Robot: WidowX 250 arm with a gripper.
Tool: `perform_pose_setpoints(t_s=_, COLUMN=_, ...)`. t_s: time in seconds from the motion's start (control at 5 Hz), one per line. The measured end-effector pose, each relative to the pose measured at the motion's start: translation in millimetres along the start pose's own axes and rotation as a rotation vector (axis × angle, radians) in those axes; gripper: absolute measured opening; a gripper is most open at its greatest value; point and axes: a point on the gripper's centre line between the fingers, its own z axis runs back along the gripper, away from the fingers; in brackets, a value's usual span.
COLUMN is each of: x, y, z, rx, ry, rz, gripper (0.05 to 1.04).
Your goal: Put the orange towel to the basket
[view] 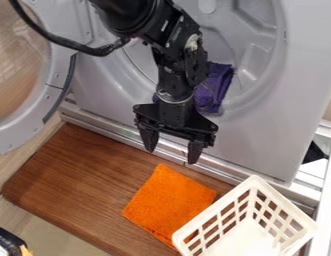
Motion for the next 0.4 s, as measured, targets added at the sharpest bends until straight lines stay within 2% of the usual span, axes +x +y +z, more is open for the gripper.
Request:
perform_pose_setpoints(t_s=0.2, x=-4, y=1, z=-7, rx=0.007, ry=0.027, rz=0.002, gripper=1.001)
perform_pose_setpoints(t_s=0.4, x=-15, y=2, z=-24, rx=0.012, ry=0.054, rz=0.009, gripper=1.001)
